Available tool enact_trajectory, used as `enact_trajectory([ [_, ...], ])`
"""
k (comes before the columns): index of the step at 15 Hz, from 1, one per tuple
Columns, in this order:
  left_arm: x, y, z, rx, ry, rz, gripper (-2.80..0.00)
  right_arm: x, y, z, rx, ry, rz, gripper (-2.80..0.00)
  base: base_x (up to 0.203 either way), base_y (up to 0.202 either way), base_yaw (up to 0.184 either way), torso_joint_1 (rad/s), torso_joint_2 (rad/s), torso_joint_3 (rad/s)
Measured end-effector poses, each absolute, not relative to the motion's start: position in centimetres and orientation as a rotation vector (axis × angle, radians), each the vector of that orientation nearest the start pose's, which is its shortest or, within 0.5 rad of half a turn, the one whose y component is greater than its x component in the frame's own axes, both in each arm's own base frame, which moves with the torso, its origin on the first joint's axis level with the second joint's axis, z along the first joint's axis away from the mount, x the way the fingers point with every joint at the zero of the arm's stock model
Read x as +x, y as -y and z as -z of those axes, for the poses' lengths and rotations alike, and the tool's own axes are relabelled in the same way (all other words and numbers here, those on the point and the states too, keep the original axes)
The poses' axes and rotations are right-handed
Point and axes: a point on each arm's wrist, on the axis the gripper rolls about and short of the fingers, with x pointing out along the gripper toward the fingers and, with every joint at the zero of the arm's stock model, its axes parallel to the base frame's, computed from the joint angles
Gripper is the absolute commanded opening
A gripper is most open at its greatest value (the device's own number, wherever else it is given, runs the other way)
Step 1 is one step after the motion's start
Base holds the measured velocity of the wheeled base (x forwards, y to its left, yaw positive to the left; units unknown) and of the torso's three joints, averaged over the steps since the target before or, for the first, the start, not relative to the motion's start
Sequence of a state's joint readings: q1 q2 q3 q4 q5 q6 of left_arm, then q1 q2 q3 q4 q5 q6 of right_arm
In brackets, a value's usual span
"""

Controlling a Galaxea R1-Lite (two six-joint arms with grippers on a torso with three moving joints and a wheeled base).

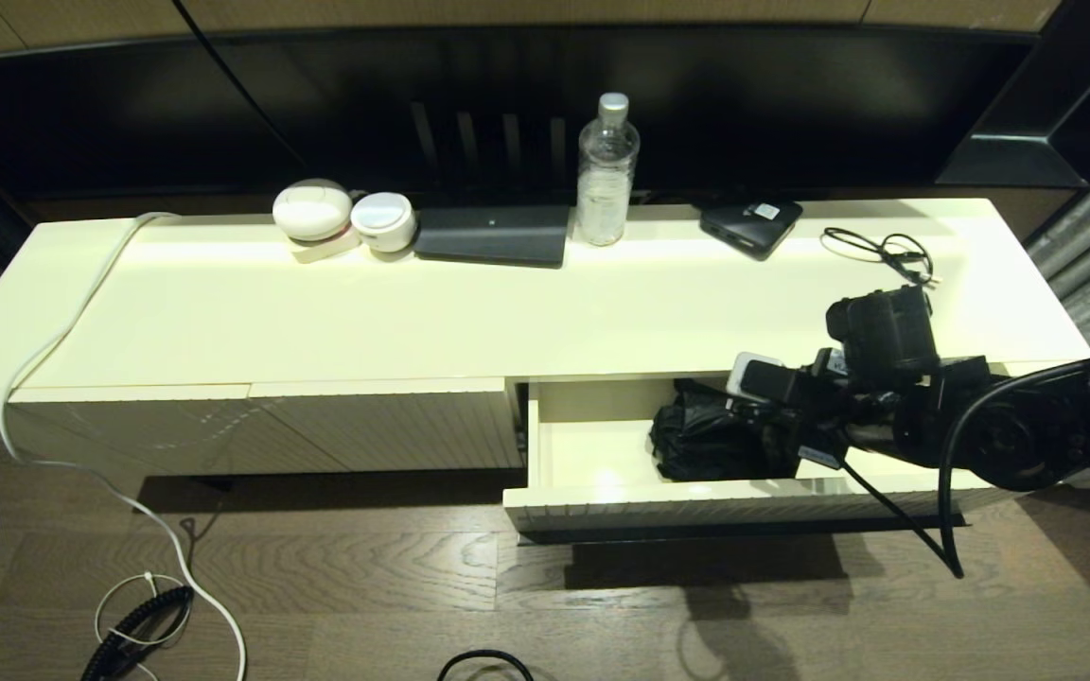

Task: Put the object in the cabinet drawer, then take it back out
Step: Put the umbrella in the drawer, then close the drawer

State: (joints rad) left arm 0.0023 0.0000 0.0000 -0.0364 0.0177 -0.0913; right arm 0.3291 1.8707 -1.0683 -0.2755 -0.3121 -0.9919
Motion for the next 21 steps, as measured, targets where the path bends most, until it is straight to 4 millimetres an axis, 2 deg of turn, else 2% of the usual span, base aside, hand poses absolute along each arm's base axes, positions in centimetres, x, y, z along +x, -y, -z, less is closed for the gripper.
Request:
enact_trajectory([
  [2, -2.3, 0.0, -7.9, -0.091, 0.038, -0.018, -2.80, 32.1, -10.6, -17.8, -1.127, -0.417, -0.267, 0.00, 0.000, 0.000, 0.000, 0.000, 0.00, 0.000],
  [4, -2.3, 0.0, -7.9, -0.091, 0.037, -0.018, -2.80, 29.5, -10.6, -19.4, -1.124, -0.368, -0.281, 0.00, 0.000, 0.000, 0.000, 0.000, 0.00, 0.000],
  [5, -2.3, 0.0, -7.9, -0.092, 0.037, -0.019, -2.80, 28.0, -10.6, -19.9, -1.127, -0.350, -0.295, -2.80, 0.000, 0.000, 0.000, 0.000, 0.00, 0.000],
  [9, -2.3, 0.0, -7.9, -0.092, 0.037, -0.019, -2.80, 21.2, -9.8, -18.9, -1.164, -0.377, -0.400, -2.80, 0.000, 0.000, 0.000, 0.000, 0.00, 0.000],
  [13, -2.3, 0.0, -7.9, -0.091, 0.037, -0.019, -2.80, 17.9, -8.9, -16.0, -1.176, -0.419, -0.519, -2.80, 0.000, 0.000, 0.000, 0.000, 0.00, 0.000],
  [15, -2.3, 0.0, -7.9, -0.091, 0.037, -0.019, -2.80, 17.9, -8.9, -14.8, -1.185, -0.456, -0.563, -2.80, 0.000, 0.000, 0.000, 0.000, 0.00, 0.000],
  [17, -2.3, 0.0, -7.9, -0.091, 0.037, -0.019, -2.80, 18.6, -9.4, -13.7, -1.195, -0.497, -0.588, -2.80, 0.000, 0.000, 0.000, 0.000, 0.00, 0.000],
  [21, -2.3, 0.0, -7.9, -0.092, 0.037, -0.020, -2.80, 21.4, -10.8, -11.6, -1.196, -0.501, -0.585, -2.80, 0.000, 0.000, 0.000, 0.000, 0.00, 0.000],
])
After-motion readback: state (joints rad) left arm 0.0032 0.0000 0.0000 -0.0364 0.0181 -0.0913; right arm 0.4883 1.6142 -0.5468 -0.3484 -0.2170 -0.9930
